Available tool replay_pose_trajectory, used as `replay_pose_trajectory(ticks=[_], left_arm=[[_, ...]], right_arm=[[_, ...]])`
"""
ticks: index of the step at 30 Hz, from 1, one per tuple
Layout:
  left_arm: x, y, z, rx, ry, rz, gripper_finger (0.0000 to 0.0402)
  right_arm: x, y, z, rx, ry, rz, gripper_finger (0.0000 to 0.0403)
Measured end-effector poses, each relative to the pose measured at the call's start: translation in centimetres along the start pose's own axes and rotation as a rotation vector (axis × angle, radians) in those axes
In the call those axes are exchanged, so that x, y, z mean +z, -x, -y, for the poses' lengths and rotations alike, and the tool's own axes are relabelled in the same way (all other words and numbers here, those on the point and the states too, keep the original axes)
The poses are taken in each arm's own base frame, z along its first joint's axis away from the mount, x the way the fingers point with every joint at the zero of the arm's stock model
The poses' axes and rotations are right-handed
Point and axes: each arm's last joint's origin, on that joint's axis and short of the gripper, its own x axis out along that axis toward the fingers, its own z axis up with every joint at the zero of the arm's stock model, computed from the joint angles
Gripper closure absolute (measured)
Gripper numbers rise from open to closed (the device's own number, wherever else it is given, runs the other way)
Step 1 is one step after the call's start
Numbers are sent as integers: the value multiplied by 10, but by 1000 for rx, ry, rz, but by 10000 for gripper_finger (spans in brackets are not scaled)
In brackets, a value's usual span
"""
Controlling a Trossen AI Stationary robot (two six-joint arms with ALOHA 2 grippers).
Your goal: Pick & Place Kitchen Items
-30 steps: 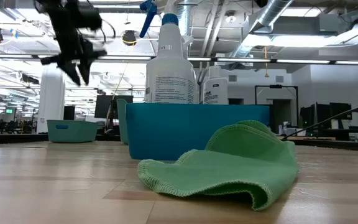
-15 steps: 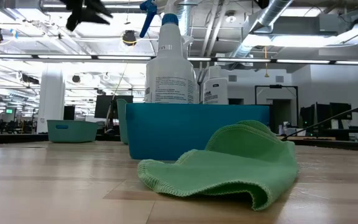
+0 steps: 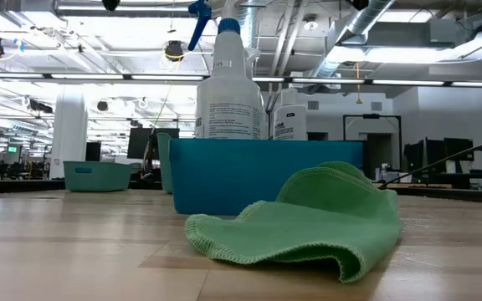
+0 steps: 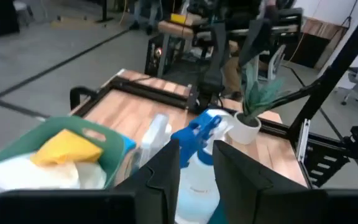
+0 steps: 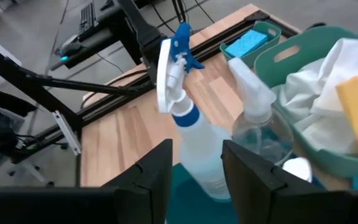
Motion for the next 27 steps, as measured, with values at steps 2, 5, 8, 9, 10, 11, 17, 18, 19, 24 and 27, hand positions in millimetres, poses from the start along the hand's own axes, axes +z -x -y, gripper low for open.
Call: replay_pose_trajectory(ticks=[2, 5, 8, 9, 10, 11, 17, 18, 19, 24, 27], left_arm=[[0, 1, 5, -8, -25, 11, 317], [-1, 4, 10, -40, -67, 13, 324], [-1, 9, 14, -73, -99, 19, 325], [-1, 11, 15, -85, -110, 25, 324], [-1, 13, 16, -98, -120, 27, 324], [-1, 16, 17, -112, -129, 30, 324], [-5, 27, 22, -172, -207, 20, 325], [-5, 28, 22, -178, -225, 16, 325], [-7, 28, 22, -182, -246, 10, 325], [-27, 26, 18, -194, -285, 59, 325], [-45, 25, 14, -202, -238, 119, 325]], right_arm=[[-1, 0, -1, 3, -40, -2, 271], [-2, 1, -4, 11, -110, -5, 271], [-6, 2, -11, 34, -179, -18, 271], [-8, 3, -14, 45, -206, -23, 271], [-9, 4, -17, 58, -228, -29, 271], [-11, 5, -20, 72, -246, -35, 271], [-26, 12, -43, 83, -336, -27, 271], [-28, 13, -46, 80, -354, -24, 271], [-31, 15, -50, 77, -374, -19, 271], [-44, 14, -66, 40, -458, 30, 271], [-49, 9, -76, 46, -502, 58, 271]])
